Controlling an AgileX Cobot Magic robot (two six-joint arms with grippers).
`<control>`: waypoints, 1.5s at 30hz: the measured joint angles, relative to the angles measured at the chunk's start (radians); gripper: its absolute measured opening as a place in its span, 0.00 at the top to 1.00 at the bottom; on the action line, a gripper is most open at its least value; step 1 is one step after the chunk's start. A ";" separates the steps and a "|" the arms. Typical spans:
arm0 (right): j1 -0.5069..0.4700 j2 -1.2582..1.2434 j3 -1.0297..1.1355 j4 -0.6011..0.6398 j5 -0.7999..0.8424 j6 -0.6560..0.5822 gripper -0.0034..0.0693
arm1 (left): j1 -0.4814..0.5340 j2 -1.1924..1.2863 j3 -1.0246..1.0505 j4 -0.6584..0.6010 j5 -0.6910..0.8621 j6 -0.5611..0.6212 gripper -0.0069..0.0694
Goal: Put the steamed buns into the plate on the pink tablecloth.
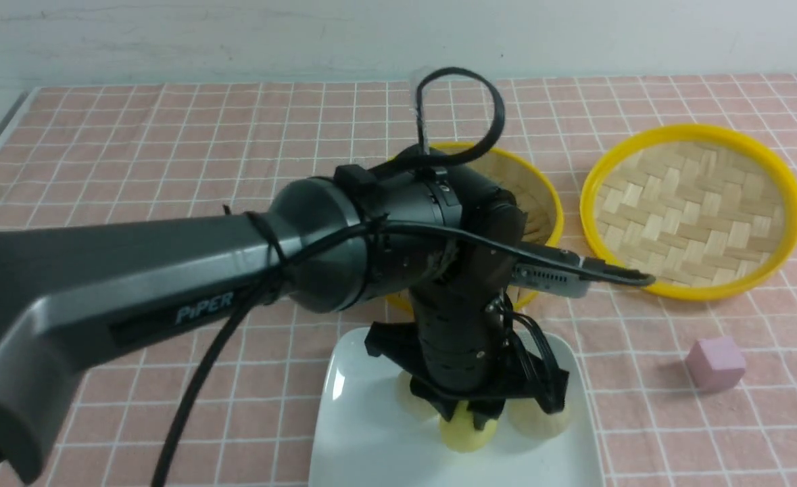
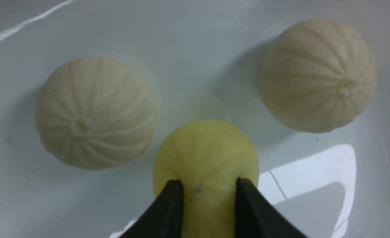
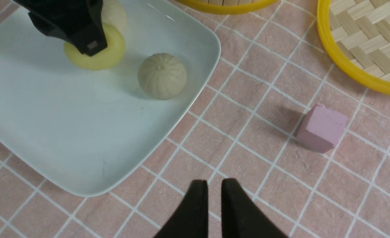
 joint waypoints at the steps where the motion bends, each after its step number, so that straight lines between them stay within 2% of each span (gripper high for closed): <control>1: 0.000 0.000 0.000 0.001 0.004 0.000 0.83 | -0.006 0.005 0.000 -0.002 -0.002 0.006 0.54; 3: 0.000 -0.002 -0.003 0.006 0.025 0.000 0.85 | -0.012 0.007 0.000 -0.010 -0.013 0.017 0.45; 4: 0.000 -0.002 -0.004 0.008 0.029 0.000 0.85 | -0.012 0.007 -0.001 -0.010 -0.012 0.019 0.45; 5: 0.000 -0.012 -0.021 0.008 0.073 0.000 0.91 | -0.017 0.000 -0.007 -0.012 -0.015 0.028 0.39; 6: 0.000 -0.013 -0.028 0.008 0.085 0.000 0.92 | -0.017 -0.002 -0.009 -0.012 -0.015 0.028 0.39; 7: 0.000 -0.031 -0.063 0.008 0.140 0.000 0.96 | -0.017 -0.014 -0.022 -0.006 -0.013 0.031 0.36; 11: 0.000 -0.109 -0.164 0.008 0.282 0.000 0.97 | -0.017 -0.051 -0.052 0.046 0.005 0.035 0.34; 15: 0.000 -0.226 -0.186 0.004 0.320 0.023 0.97 | -0.017 -0.078 -0.068 0.103 0.023 0.035 0.36; 17: 0.000 -0.288 -0.165 0.000 0.292 0.048 0.97 | -0.017 -0.084 -0.074 0.129 0.026 0.035 0.38; 19: 0.000 -0.385 -0.071 -0.004 0.164 0.076 0.97 | -0.017 -0.085 -0.079 0.156 0.026 0.035 0.44; 20: 0.000 -0.392 -0.062 -0.004 0.152 0.077 0.97 | -0.017 -0.085 -0.079 0.160 0.026 0.035 0.45; 25: 0.000 -0.498 0.203 0.027 -0.172 0.061 0.97 | -0.017 -0.085 -0.080 0.174 -0.008 0.035 0.61; 29: 0.000 -0.507 0.271 0.064 -0.310 0.048 0.97 | -0.017 -0.085 -0.080 0.175 -0.019 0.035 0.70; 45: 0.000 -0.508 0.276 0.068 -0.336 0.048 0.96 | -0.017 -0.085 -0.080 0.212 -0.019 0.035 0.71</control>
